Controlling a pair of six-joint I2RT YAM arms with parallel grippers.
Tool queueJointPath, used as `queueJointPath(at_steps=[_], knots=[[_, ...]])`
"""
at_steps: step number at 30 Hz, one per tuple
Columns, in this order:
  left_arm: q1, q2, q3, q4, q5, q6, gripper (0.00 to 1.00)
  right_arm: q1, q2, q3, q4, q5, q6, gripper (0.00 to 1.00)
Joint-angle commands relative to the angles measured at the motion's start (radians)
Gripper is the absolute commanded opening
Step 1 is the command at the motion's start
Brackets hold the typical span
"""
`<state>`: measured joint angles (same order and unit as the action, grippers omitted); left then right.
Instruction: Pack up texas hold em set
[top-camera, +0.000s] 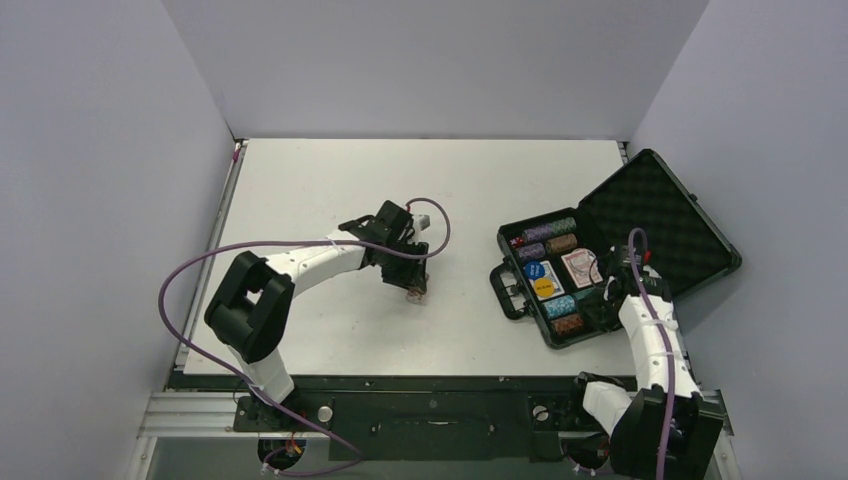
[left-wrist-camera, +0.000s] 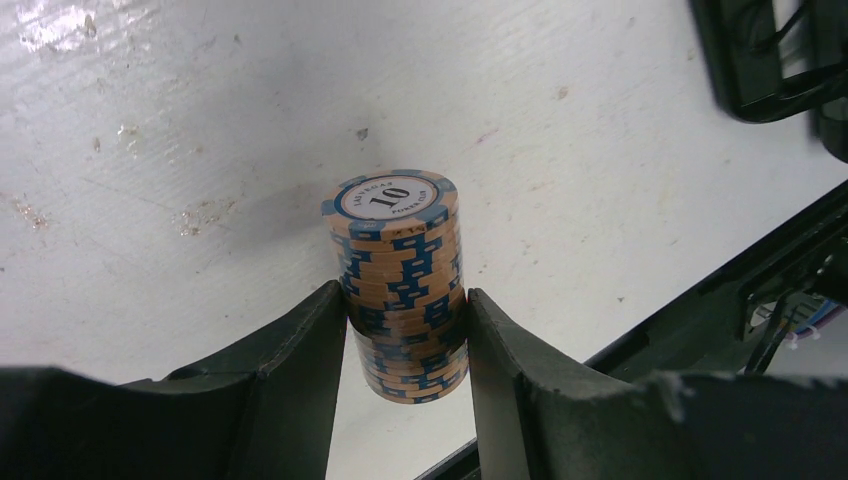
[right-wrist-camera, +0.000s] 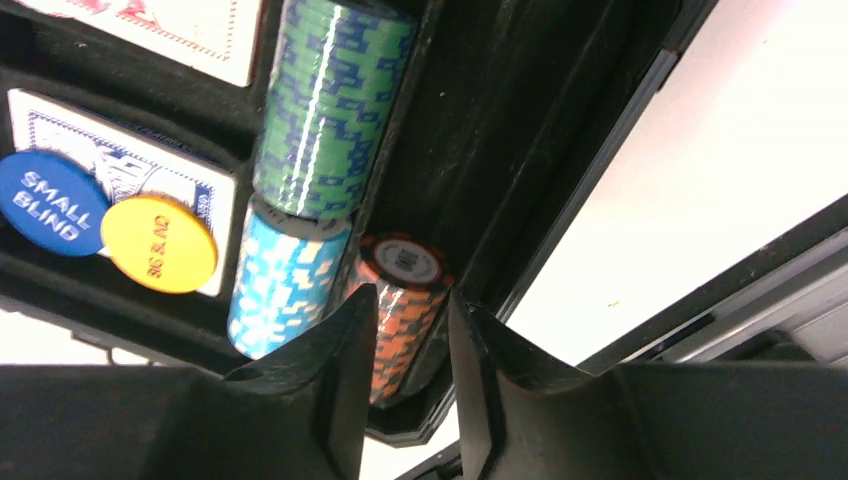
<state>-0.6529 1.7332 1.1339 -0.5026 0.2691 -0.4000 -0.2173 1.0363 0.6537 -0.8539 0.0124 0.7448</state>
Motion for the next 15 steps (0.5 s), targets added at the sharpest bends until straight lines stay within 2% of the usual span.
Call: queueJointPath(at_steps=[1,7,9,11,15], knots=[[-0.002,-0.045,0.091,0.015,0.071,-0.003,0.06,0.004,-0.070,0.078,-0.091,-0.025,-0.006,0.33],[-0.003,-0.086,0.116,0.034,0.096,-0.018,0.07,0.015,-0.143,0.178,-0.134,-0.064,-0.020,0.45],[-0.004,-0.117,0.101,0.082,0.099,-0.020,0.06,0.017,-0.167,0.198,-0.105,-0.139,-0.024,0.51],[-0.004,-0.158,0.086,0.137,0.101,-0.028,0.03,0.019,-0.190,0.201,-0.051,-0.285,-0.015,0.58],[0.007,-0.191,0.117,0.162,0.207,-0.028,0.00,0.036,-0.219,0.193,0.076,-0.485,0.044,0.66]])
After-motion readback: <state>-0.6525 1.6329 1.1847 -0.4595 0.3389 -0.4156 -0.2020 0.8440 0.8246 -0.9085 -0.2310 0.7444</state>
